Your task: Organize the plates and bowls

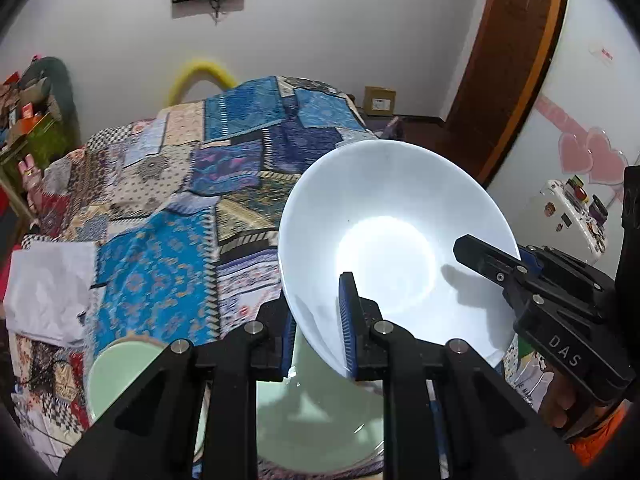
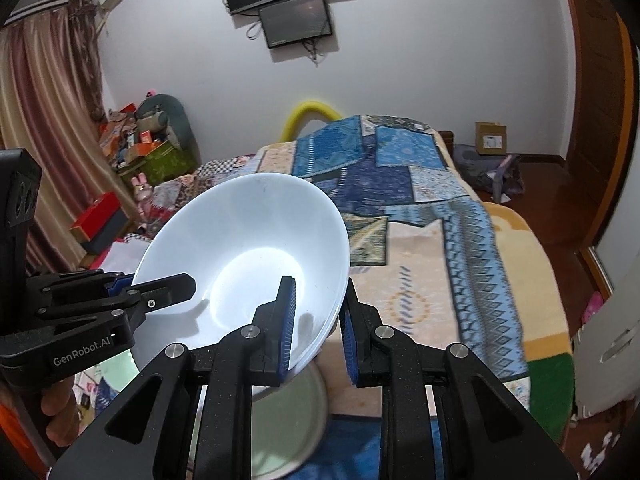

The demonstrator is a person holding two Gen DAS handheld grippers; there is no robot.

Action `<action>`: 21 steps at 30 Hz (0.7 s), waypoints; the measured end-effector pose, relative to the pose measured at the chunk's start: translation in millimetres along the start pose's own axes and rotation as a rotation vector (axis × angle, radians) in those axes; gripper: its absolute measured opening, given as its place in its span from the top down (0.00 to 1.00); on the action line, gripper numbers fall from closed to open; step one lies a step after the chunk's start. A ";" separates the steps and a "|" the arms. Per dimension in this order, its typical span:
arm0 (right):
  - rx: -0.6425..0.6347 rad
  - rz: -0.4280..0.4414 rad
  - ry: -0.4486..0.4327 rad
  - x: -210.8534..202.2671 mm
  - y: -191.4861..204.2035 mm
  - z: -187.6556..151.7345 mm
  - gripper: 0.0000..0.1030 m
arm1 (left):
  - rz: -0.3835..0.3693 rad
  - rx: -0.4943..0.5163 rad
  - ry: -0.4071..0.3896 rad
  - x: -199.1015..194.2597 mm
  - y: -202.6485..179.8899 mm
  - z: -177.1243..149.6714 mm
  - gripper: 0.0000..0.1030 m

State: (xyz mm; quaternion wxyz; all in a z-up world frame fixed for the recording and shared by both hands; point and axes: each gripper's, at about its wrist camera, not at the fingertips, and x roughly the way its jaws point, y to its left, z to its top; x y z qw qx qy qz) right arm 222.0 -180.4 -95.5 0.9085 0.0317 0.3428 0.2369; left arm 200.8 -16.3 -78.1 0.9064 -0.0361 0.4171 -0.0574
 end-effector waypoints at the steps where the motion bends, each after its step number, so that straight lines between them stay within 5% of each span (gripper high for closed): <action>1: -0.003 0.005 -0.001 -0.3 4.7 -0.9 0.81 | 0.005 -0.005 -0.002 -4.1 6.0 -3.0 0.81; 21: -0.081 0.185 0.066 38.0 111.9 -24.7 0.81 | 0.149 -0.122 -0.002 -52.6 123.6 -61.1 0.81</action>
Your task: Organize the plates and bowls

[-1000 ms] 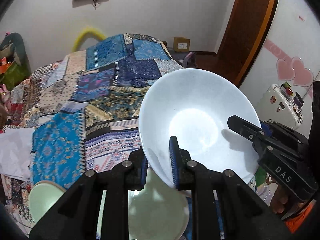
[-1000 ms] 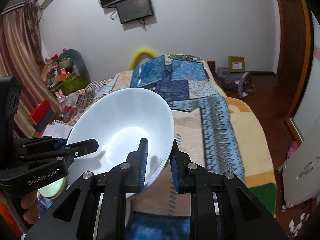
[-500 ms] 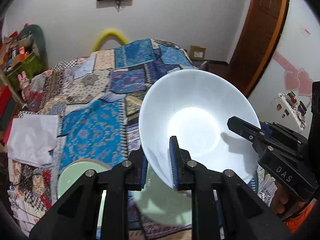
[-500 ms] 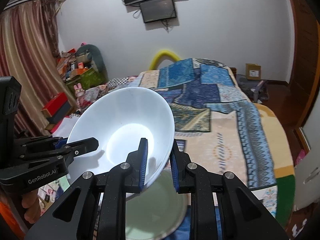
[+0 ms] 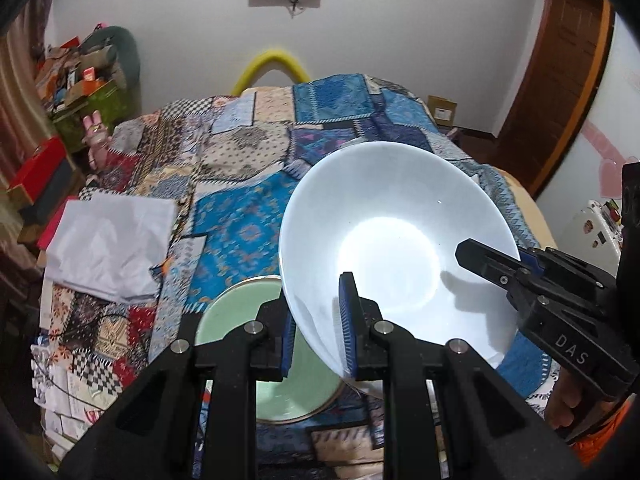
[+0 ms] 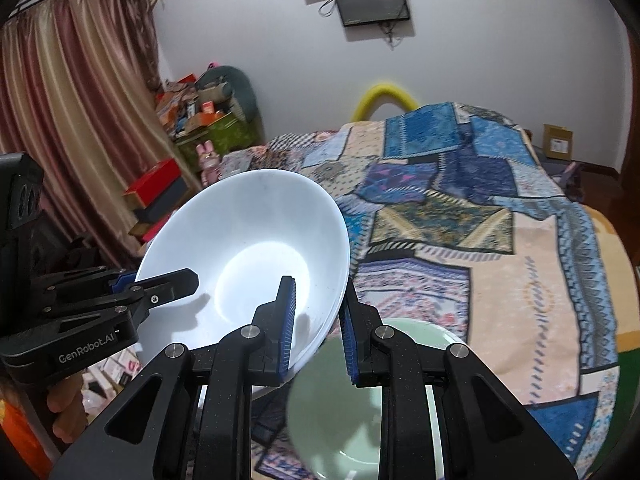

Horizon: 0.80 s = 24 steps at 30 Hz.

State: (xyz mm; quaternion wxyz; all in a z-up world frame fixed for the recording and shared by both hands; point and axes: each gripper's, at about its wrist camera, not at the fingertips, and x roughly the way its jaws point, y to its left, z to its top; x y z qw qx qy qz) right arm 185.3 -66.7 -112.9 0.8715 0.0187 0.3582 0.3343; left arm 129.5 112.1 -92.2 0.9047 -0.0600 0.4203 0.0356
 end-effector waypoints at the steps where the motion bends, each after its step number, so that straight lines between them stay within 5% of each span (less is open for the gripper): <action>1: -0.002 0.007 0.007 3.3 3.1 -0.8 0.81 | 0.003 -0.003 0.004 0.3 4.6 -3.0 0.81; 24: -0.003 0.087 0.188 70.8 45.0 -36.0 0.81 | 0.045 -0.088 0.138 47.2 73.8 -56.2 0.81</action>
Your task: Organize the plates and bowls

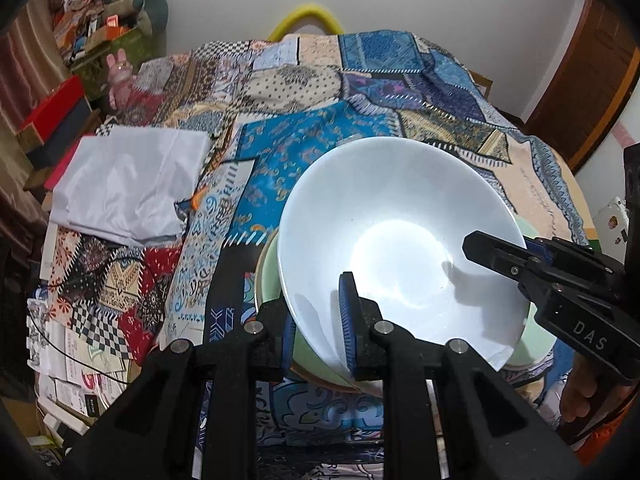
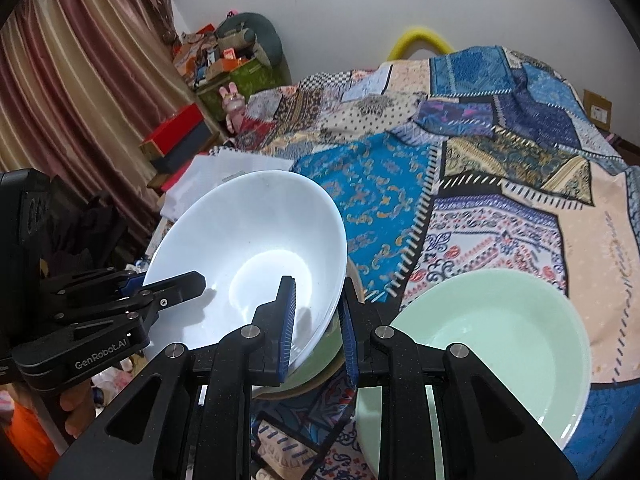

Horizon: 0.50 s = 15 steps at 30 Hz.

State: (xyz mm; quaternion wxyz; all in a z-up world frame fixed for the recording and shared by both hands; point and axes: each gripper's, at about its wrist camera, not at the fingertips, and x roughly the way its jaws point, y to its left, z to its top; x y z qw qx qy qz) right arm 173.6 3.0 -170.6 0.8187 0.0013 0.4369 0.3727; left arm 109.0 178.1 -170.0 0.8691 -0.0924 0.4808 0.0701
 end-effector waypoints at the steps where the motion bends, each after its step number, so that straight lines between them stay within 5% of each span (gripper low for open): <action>1: 0.000 0.001 0.006 1.9 -0.1 -0.1 0.81 | 0.000 -0.002 0.005 2.2 1.5 -0.6 0.81; 15: 0.012 0.010 0.091 32.6 -3.6 -8.8 0.81 | -0.002 0.004 0.059 28.2 13.4 -10.3 0.81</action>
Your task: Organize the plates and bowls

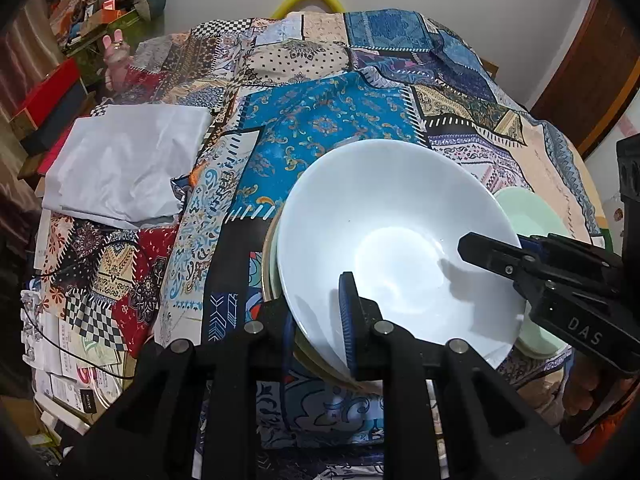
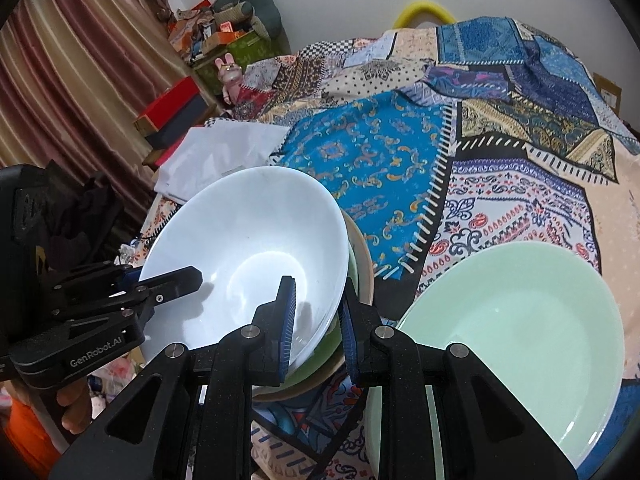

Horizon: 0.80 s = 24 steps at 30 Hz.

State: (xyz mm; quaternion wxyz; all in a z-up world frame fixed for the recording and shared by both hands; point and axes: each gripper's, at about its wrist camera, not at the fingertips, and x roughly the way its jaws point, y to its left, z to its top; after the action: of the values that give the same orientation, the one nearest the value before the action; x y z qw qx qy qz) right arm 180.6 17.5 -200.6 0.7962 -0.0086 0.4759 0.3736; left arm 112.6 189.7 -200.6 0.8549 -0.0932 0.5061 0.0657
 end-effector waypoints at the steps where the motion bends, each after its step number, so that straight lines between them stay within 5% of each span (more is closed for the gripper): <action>1: 0.001 0.000 0.004 1.1 -0.4 -0.6 0.81 | 0.001 0.004 0.003 1.1 0.0 -0.2 0.81; 24: -0.020 -0.002 0.000 -5.3 -7.8 -4.9 0.79 | 0.057 0.049 0.003 -3.6 -7.3 2.6 0.81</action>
State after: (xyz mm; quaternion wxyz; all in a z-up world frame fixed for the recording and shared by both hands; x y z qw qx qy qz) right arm 180.2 6.9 -201.9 0.7963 -0.0169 0.4723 0.3775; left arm 114.6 183.2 -195.6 0.8539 -0.0578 0.5114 0.0777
